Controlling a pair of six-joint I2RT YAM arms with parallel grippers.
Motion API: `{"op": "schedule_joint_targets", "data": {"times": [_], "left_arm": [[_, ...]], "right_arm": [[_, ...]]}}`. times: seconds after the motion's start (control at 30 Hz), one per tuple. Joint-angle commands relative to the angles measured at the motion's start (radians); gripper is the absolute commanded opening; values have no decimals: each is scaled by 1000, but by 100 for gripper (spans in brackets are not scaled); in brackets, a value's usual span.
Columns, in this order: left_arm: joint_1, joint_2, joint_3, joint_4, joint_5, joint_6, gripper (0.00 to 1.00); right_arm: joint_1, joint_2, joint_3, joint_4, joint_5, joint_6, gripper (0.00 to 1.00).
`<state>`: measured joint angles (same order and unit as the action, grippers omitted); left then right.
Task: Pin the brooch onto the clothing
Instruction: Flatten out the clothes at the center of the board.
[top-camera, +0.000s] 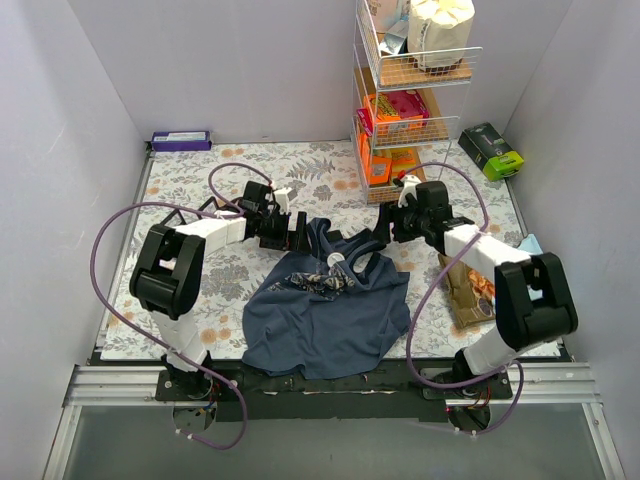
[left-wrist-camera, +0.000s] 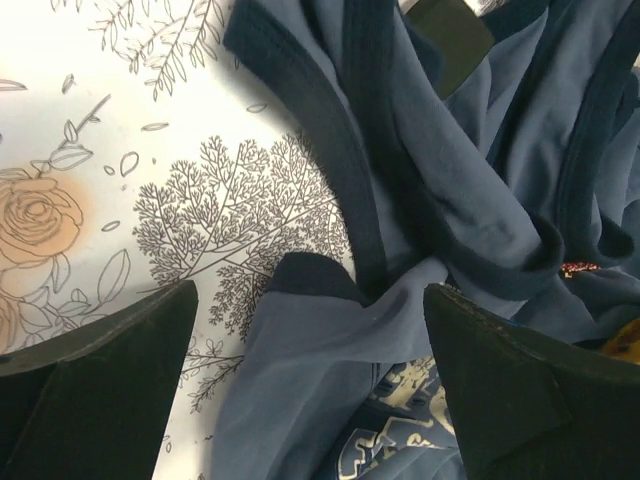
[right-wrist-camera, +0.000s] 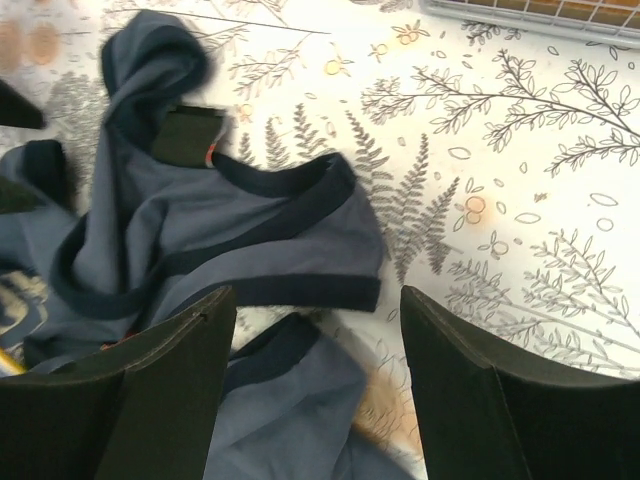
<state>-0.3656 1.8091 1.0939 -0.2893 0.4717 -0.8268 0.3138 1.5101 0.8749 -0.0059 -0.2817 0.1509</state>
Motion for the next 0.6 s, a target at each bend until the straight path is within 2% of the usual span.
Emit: {"op": "schedule_joint_targets", "data": {"times": [0.0,0.23,0.4,0.43,0.47,0.5,0.53,0.57], "left_arm": [[4,13,54,-53,48,26,88],[4,82,75,-60,172,3,63],[4,113,84,-56,280,-17,43],[2,116,83,-53,297,-23,36],[2,114,80,-47,321,-28,11],[2,113,77,-36,324,-34,0],[2,107,77,-36,321,-37,0],[4,98,75,-36,288,-37,0]], "right_arm": [[-10,99,90,-25,26,-51,73],[-10,215,96,35,-57,-30,69],[-9,268,113,60,-106,-14,58],[-9,277,114,66,-134,-11,54],[-9,280,119,76,-143,-8,42],[-9,283,125,78,-152,-5,34],[-9,285,131,80,-165,-7,26],[-7,283,154,72,-168,-5,10]]}}
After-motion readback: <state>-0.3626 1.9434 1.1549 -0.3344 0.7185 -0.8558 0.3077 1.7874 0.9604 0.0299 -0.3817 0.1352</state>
